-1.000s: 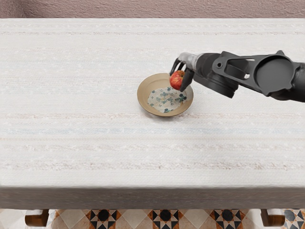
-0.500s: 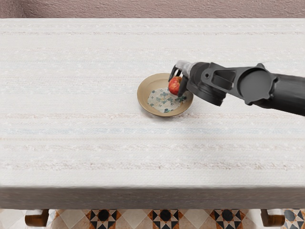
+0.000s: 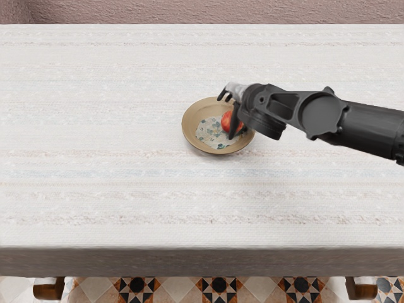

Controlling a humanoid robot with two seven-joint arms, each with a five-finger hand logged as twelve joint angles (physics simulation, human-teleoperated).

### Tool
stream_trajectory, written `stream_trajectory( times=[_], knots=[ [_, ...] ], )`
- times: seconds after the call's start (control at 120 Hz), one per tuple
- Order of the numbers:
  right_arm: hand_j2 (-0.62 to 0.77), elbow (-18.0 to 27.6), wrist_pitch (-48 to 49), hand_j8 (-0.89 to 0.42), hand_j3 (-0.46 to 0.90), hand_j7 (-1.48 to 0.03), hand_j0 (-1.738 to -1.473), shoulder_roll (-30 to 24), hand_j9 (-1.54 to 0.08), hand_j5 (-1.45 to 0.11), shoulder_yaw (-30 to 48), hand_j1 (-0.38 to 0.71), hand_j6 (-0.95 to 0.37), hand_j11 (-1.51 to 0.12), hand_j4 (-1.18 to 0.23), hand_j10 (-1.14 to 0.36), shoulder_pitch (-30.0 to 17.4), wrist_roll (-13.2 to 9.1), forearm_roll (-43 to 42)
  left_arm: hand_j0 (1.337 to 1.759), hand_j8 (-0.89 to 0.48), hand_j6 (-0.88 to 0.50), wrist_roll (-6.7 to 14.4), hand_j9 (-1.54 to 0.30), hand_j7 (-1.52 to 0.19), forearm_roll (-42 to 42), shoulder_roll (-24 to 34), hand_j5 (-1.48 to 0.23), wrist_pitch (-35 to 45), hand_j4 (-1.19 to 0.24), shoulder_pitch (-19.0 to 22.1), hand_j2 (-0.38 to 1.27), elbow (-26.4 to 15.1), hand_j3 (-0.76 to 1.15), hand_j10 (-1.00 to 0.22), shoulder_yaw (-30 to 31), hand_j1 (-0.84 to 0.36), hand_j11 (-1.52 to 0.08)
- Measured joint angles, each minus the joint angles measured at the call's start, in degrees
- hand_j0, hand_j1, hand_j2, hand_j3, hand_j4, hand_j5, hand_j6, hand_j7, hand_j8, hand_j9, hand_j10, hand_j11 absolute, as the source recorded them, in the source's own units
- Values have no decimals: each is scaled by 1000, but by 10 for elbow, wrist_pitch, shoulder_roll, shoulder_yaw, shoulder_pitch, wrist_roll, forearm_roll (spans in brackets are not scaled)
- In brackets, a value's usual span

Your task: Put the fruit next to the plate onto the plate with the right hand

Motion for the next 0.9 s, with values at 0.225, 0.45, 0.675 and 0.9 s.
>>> stream_trajectory(
  times=[0.225,0.45,0.675,0.9],
  knots=[
    [7,136,115,-60,0,-169,-1656,-138,-170,-182,116,-241,-56,-170,-83,-130,2,0,10,1658,0,0,0,0,0,0,0,0,0,0,0,0,0,0,0,0,349,0],
    [-1,195,313,-38,0,-77,-1657,-264,-77,-81,189,-294,-37,-77,-45,-60,-3,0,77,1658,0,0,0,0,0,0,0,0,0,0,0,0,0,0,0,0,349,0],
    [-3,205,427,-30,0,-46,-1658,-378,-47,-48,215,-312,-30,-47,-32,-37,-10,0,162,1658,0,0,0,0,0,0,0,0,0,0,-1,0,0,0,0,0,349,0],
    [-4,206,440,-28,0,-36,-1658,-452,-36,-37,227,-318,-28,-36,-28,-30,-29,0,202,1658,0,0,0,0,0,0,0,0,0,0,-3,0,0,0,0,0,349,0]
  ],
)
